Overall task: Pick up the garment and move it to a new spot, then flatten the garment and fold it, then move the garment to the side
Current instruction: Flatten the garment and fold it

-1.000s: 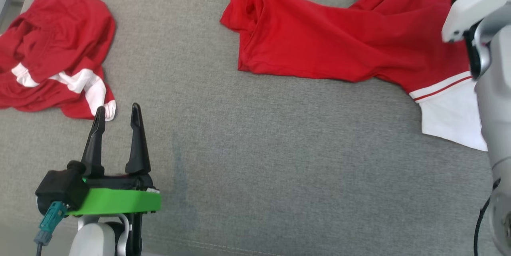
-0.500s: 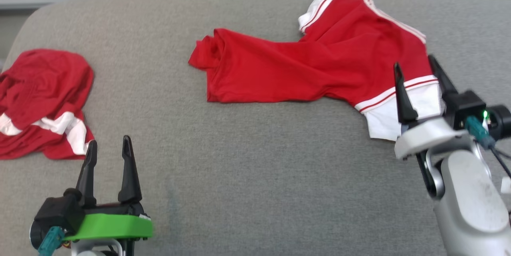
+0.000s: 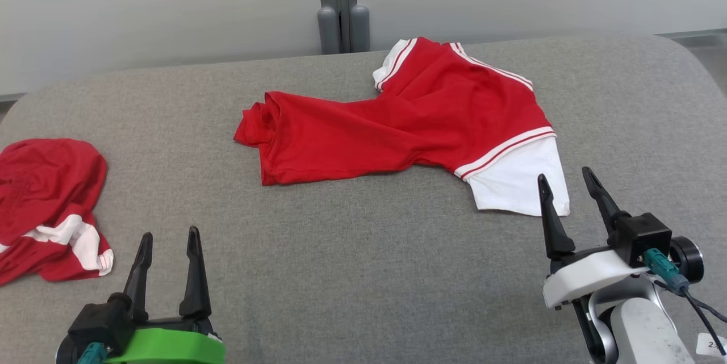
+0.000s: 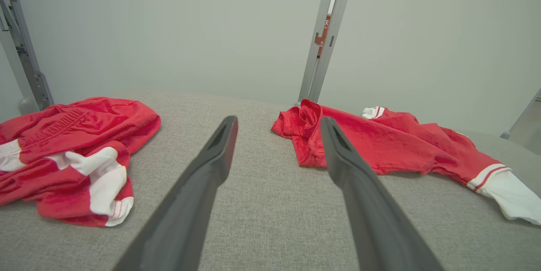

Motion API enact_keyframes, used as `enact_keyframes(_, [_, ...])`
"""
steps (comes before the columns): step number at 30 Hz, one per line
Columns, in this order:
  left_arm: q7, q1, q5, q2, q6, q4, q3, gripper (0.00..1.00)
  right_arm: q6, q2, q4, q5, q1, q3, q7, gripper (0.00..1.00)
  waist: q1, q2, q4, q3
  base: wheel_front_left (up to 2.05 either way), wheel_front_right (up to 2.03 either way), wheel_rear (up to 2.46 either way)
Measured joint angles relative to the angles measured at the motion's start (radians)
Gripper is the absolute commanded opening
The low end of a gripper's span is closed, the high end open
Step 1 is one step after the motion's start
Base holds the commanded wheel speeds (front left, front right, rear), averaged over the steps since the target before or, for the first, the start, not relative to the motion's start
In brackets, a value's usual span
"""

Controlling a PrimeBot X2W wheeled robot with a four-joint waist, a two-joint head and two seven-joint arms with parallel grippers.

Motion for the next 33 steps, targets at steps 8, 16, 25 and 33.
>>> enact_keyframes(8, [0.0, 0.018, 0.005, 0.0, 0.0, 0.024, -0.003, 1.0, 0.0, 0.001, -0.014, 0.004, 0.037, 0.011, 0.023, 1.0, 0.0, 0.0, -0.038, -0.036, 0.0, 0.0, 0.0])
enact_keyframes(16, [0.0, 0.021, 0.018, 0.0, -0.003, 0.043, 0.007, 1.0, 0.0, -0.012, -0.02, 0.011, 0.037, 0.009, 0.043, 1.0, 0.0, 0.0, -0.054, -0.044, 0.0, 0.0, 0.0])
enact_keyframes(25, [0.0, 0.026, 0.015, 0.0, -0.005, 0.042, -0.001, 1.0, 0.0, -0.012, -0.02, 0.018, 0.037, 0.008, 0.048, 1.0, 0.0, 0.0, -0.046, -0.037, 0.0, 0.0, 0.0])
enact_keyframes(33, [0.0, 0.023, 0.01, 0.0, -0.005, 0.044, 0.002, 1.0, 0.0, -0.01, -0.022, 0.028, 0.028, 0.004, 0.065, 1.0, 0.0, 0.0, -0.047, -0.021, 0.0, 0.0, 0.0])
